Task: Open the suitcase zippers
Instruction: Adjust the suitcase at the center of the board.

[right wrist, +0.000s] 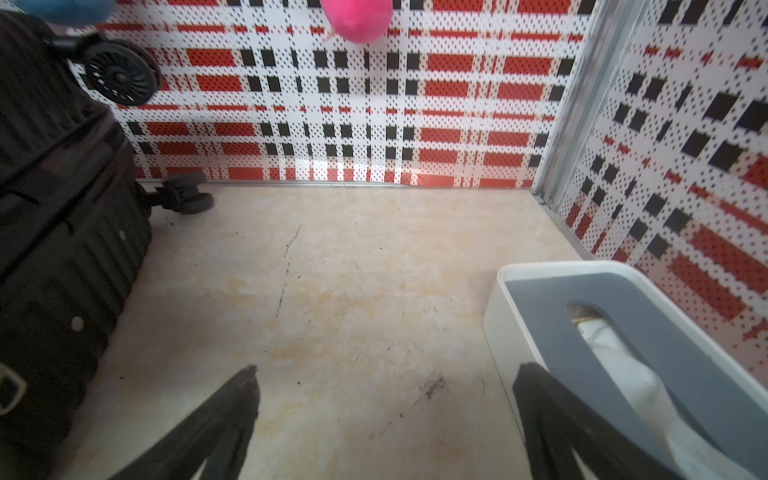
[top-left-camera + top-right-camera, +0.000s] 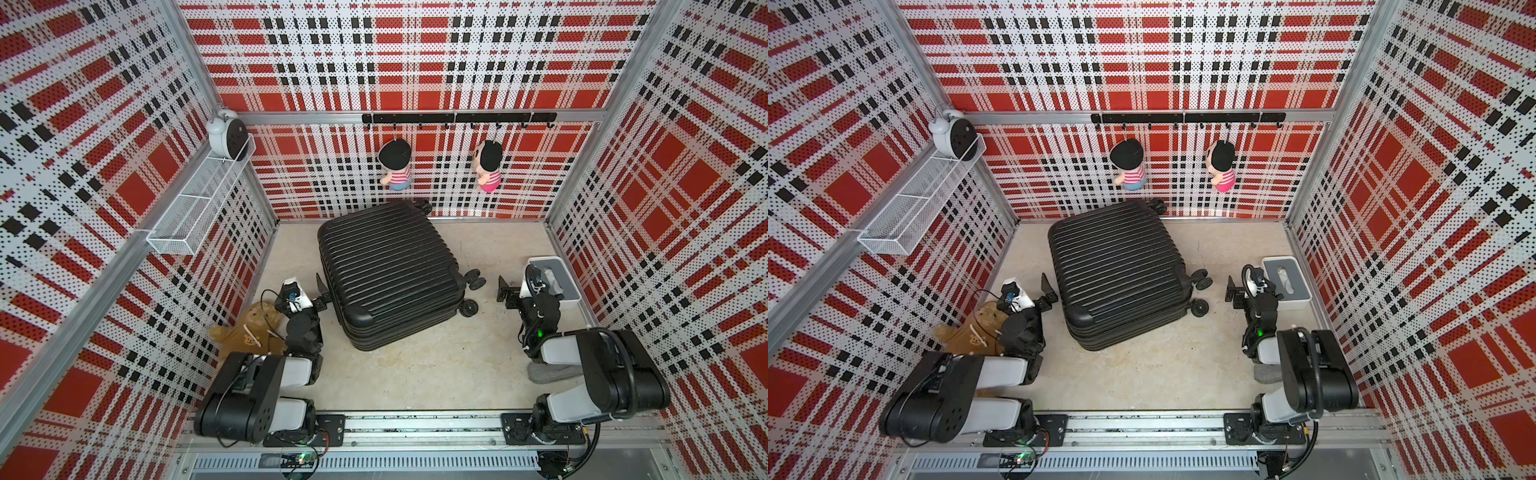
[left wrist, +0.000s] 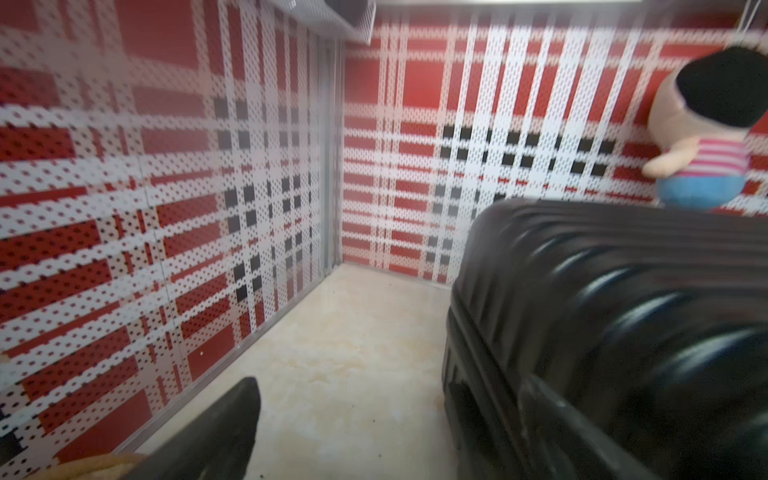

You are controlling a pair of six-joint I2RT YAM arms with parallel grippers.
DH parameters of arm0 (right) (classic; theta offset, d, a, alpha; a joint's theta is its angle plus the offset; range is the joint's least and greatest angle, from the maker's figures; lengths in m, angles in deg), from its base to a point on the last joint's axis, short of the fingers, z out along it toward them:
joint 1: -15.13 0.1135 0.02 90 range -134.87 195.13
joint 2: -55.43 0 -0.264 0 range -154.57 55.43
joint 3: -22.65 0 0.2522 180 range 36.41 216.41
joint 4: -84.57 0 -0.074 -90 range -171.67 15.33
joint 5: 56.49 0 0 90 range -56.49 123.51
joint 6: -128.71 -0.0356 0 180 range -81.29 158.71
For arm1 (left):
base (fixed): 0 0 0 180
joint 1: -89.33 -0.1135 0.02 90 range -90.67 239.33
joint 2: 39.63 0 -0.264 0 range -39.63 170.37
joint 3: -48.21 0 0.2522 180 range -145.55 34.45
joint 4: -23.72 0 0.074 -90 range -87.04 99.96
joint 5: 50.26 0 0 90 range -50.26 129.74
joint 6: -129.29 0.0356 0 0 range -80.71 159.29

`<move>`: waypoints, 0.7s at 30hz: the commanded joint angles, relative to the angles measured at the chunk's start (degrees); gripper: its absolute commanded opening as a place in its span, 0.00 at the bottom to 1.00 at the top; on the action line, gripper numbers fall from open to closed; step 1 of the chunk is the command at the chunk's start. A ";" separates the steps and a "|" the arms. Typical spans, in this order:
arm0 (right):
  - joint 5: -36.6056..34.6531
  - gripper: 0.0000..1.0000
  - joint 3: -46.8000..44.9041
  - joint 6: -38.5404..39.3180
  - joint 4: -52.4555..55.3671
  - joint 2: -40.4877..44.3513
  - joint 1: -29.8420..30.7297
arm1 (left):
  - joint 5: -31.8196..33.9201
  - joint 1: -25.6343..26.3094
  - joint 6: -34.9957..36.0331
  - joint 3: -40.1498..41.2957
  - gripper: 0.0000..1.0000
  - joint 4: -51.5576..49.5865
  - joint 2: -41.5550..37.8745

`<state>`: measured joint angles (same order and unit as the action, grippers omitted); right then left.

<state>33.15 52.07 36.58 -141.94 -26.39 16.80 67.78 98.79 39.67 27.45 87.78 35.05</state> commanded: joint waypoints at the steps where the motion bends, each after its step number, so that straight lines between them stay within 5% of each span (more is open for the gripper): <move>1: 1.13 1.00 -0.98 2.55 3.27 8.19 1.75 | 14.65 6.98 5.25 -0.76 0.98 -3.73 -6.49; 8: 1.66 1.00 3.68 -14.66 20.41 20.93 2.55 | 30.78 21.96 -2.52 -9.75 0.98 -25.47 -22.43; 12: 8.23 1.00 9.64 -22.70 36.94 25.56 2.46 | 27.25 27.37 -11.27 -18.48 0.98 -46.79 -28.06; 15: 12.46 1.00 9.04 -30.52 37.83 24.99 1.53 | 26.48 31.50 -12.53 -21.19 0.98 -53.03 -29.72; 21: 34.70 1.00 12.15 -37.34 30.98 17.87 -4.93 | 22.45 35.41 -15.17 -21.72 0.98 -58.33 -32.72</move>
<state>54.81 61.40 5.00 -111.43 -5.45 13.06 92.02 133.28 28.09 6.44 38.10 3.44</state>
